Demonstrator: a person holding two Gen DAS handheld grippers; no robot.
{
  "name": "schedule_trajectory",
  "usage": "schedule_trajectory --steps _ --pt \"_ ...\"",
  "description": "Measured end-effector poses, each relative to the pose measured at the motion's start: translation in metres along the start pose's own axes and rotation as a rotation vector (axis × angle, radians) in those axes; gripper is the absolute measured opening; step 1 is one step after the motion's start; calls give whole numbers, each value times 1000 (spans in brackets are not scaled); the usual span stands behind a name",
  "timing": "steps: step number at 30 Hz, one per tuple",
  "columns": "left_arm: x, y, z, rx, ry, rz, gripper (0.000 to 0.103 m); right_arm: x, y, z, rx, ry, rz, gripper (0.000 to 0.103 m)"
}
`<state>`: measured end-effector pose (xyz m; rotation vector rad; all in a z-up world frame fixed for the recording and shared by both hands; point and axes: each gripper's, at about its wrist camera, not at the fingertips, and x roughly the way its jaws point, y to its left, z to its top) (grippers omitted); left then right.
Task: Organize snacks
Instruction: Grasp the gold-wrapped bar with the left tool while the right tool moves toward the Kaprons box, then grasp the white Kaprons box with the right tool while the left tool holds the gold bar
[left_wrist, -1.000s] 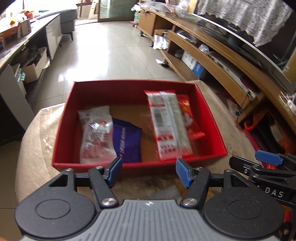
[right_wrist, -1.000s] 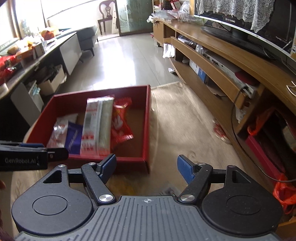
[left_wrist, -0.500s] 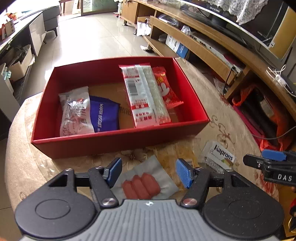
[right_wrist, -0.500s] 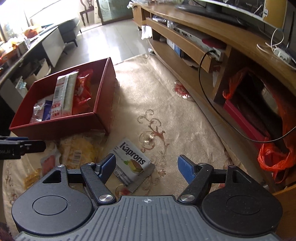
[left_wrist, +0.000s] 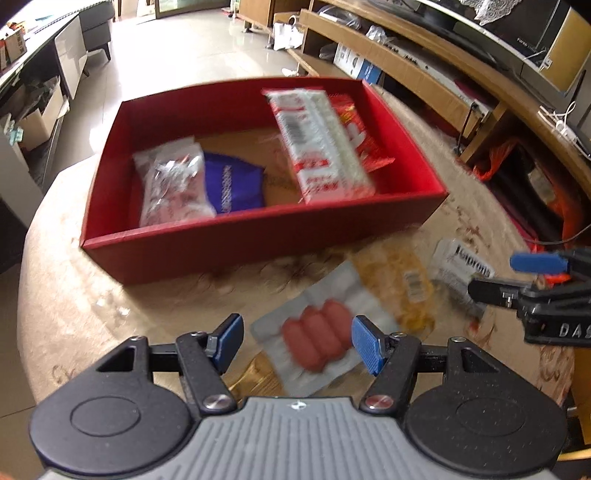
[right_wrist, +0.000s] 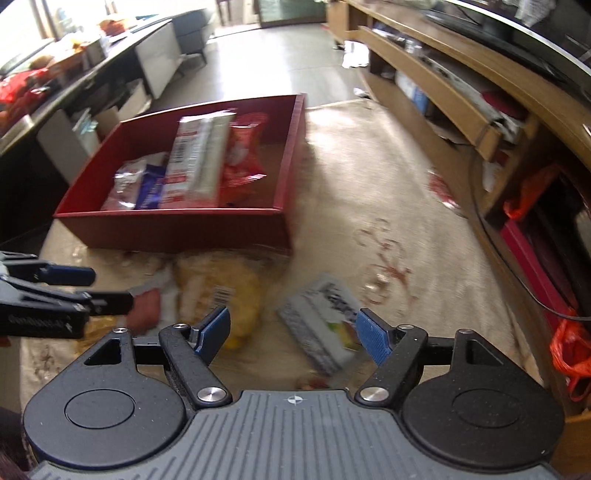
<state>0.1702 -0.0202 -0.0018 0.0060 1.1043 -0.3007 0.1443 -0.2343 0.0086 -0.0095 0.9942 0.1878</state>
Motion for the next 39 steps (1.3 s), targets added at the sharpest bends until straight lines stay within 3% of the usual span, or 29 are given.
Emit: schedule_trajectory --steps 13,19,22,32,39 --pt "19 16 -34 149 111 -6 60 14 44 5 -89 52 66 82" --pt "16 12 -44 178 112 -7 59 18 50 10 -76 61 89 83" --pt "13 3 -49 207 107 15 48 19 54 12 -65 63 114 83" --pt "4 0 -60 195 112 9 38 28 67 25 -39 70 180 83" --pt "7 2 -57 184 114 5 38 40 52 30 -3 65 53 83"
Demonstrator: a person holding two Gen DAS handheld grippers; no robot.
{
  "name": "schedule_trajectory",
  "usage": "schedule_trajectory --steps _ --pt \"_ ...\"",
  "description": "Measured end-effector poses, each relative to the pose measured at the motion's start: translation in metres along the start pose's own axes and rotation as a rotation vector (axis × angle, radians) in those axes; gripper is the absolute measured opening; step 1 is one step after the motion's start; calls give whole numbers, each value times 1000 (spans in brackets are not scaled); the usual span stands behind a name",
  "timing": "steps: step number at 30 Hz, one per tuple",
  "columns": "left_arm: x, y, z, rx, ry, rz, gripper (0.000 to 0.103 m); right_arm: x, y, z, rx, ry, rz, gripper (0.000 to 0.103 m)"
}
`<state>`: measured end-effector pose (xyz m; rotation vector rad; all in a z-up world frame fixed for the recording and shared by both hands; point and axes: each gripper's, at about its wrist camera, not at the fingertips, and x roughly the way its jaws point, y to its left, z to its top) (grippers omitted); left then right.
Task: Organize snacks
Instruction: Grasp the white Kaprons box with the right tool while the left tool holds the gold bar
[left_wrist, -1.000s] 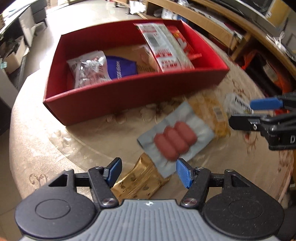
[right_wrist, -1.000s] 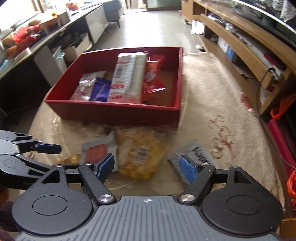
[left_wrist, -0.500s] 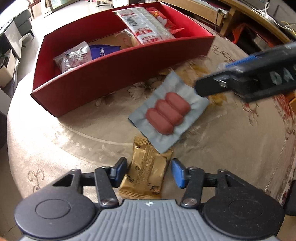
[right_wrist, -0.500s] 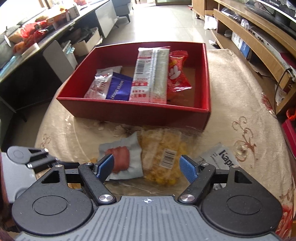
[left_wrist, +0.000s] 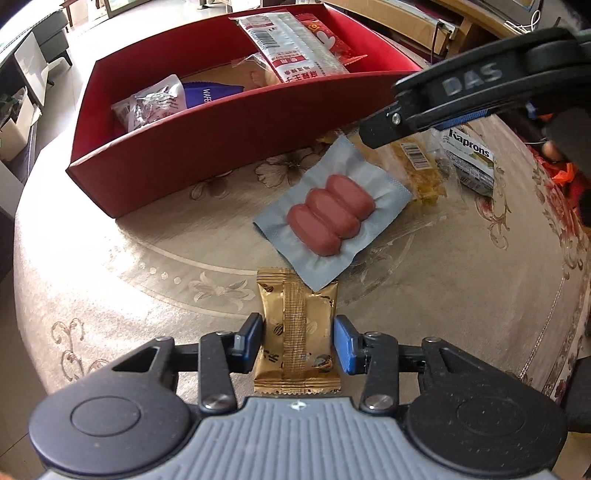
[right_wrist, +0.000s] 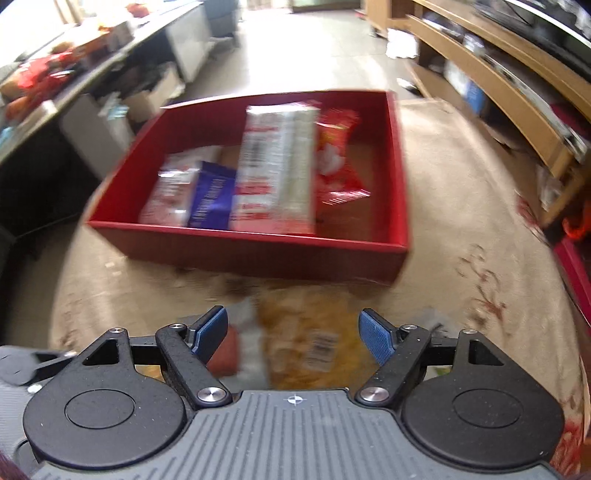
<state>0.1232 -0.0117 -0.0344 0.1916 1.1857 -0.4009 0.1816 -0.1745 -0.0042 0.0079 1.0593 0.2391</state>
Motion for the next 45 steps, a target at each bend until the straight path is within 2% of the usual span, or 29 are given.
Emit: schedule_trajectory --steps 3,6,12,14,20,29,37,45 --pt "1 -1 2 2 3 -5 38 10 -8 0 37 21 -35 83" --pt "1 1 2 -1 4 -14 38 7 -6 1 41 12 -34 83" --pt "1 1 1 2 1 -20 40 -6 22 -2 -102 -13 8 84" --pt "1 0 0 5 -2 -16 41 -7 23 -1 -101 -14 6 84" --pt "0 -2 -1 -7 -10 -5 38 -7 7 1 -60 -16 -50 84" --pt "-4 0 0 -29 -27 2 37 -15 -20 6 13 -43 -77 84" --pt "-6 -5 5 -20 -38 -17 37 -11 -57 -6 21 18 -129 84" --pt "1 -13 8 -15 -19 -32 37 1 -76 -21 -39 77 -100 84"
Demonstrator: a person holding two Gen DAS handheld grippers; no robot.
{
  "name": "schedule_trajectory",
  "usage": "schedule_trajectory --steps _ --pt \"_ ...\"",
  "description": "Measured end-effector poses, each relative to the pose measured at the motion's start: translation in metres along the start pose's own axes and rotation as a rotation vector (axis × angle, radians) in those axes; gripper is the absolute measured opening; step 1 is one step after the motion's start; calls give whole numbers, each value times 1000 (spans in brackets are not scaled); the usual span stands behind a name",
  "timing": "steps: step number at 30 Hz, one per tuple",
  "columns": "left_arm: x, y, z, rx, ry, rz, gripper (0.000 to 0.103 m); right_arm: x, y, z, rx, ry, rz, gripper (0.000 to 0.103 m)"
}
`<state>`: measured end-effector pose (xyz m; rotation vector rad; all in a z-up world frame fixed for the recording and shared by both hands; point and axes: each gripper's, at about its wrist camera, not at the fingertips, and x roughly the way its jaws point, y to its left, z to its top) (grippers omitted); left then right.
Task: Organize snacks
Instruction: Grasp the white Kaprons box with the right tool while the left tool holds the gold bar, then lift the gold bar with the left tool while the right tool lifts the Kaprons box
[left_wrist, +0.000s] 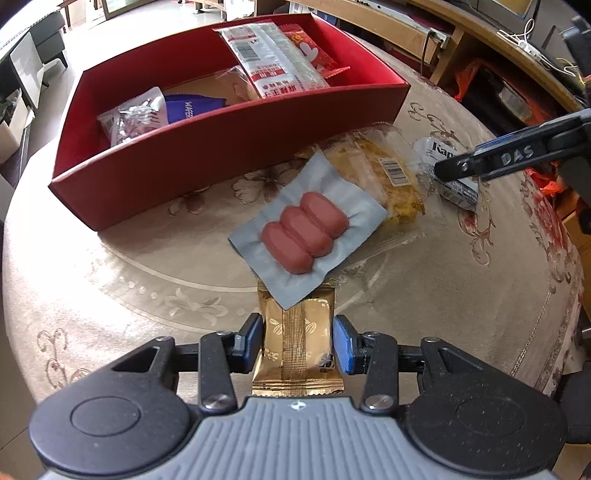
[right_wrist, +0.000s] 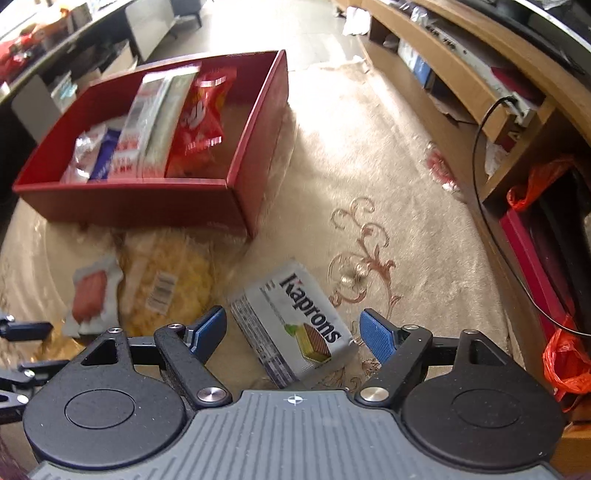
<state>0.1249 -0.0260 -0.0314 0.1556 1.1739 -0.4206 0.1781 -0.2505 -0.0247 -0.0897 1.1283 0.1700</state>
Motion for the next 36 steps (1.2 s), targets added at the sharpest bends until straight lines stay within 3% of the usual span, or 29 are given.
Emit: schedule_trajectory --steps 5,11,22,29,36 --pt "5 1 1 -11 14 -4 37 24 12 2 -54 17 -42 83" --pt "5 3 1 -9 23 -6 38 19 25 1 -66 -8 -67 67" --pt "6 0 0 -24 29 27 41 -13 28 -30 -41 -25 -83 67" --pt "9 -9 -1 -17 24 74 43 -45 32 -40 -18 -90 -28 67" --pt "4 -7 -5 -75 8 87 37 -63 39 -46 -18 -132 12 67"
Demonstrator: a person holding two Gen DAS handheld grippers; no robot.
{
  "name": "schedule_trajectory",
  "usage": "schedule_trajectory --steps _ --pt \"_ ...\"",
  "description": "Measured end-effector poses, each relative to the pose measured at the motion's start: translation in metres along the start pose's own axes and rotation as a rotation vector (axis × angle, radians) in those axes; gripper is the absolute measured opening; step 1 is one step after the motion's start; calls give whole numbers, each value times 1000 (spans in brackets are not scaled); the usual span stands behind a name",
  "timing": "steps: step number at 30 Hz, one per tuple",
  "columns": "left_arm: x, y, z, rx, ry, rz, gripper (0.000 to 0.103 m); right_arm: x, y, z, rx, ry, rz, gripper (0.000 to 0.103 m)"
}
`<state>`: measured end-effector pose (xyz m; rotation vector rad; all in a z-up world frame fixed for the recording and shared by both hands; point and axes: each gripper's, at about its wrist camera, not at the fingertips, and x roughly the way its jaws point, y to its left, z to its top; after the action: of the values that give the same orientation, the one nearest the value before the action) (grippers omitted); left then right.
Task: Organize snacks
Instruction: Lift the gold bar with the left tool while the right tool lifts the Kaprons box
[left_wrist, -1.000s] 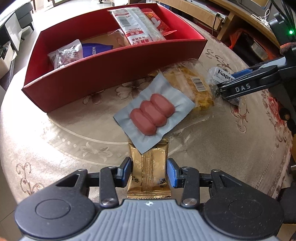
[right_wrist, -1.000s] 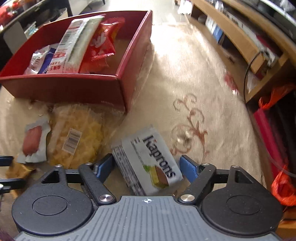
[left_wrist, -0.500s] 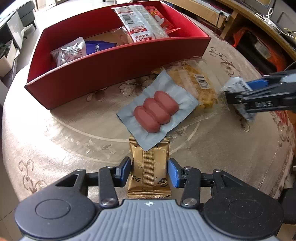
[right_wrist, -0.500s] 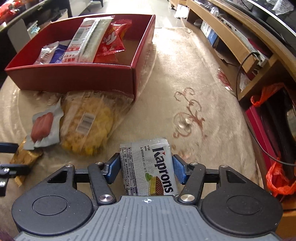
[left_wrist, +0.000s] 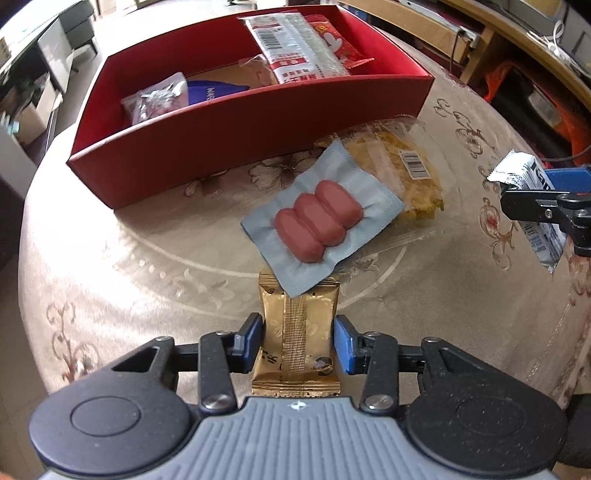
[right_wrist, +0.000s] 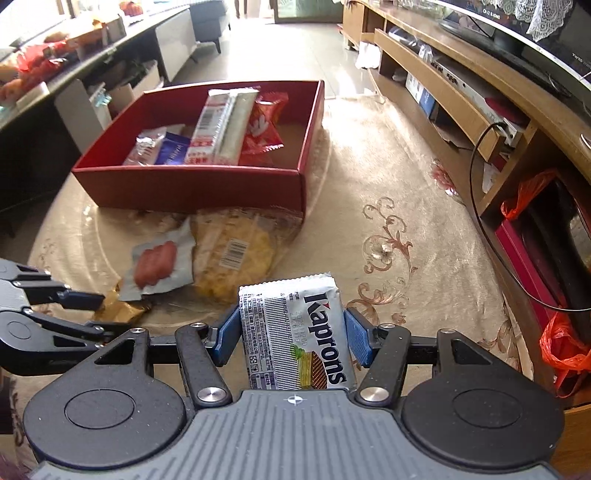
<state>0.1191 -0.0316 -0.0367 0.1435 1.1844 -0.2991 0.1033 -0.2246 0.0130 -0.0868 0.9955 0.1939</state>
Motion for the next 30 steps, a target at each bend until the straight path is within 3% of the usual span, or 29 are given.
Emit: schedule_trajectory --steps 14,17,22,30 --pt "-31 18 3 -84 -75 -47 36 -3 19 18 -27 -43 44 67" --pt "-35 19 7 -91 -87 -60 30 -3 24 25 -28 -57 53 67" --pt "-34 17 10 -63 -71 -73 29 -2 29 34 -31 -66 65 67" --pt "0 13 3 -39 20 3 47 5 37 33 -51 -40 67 67"
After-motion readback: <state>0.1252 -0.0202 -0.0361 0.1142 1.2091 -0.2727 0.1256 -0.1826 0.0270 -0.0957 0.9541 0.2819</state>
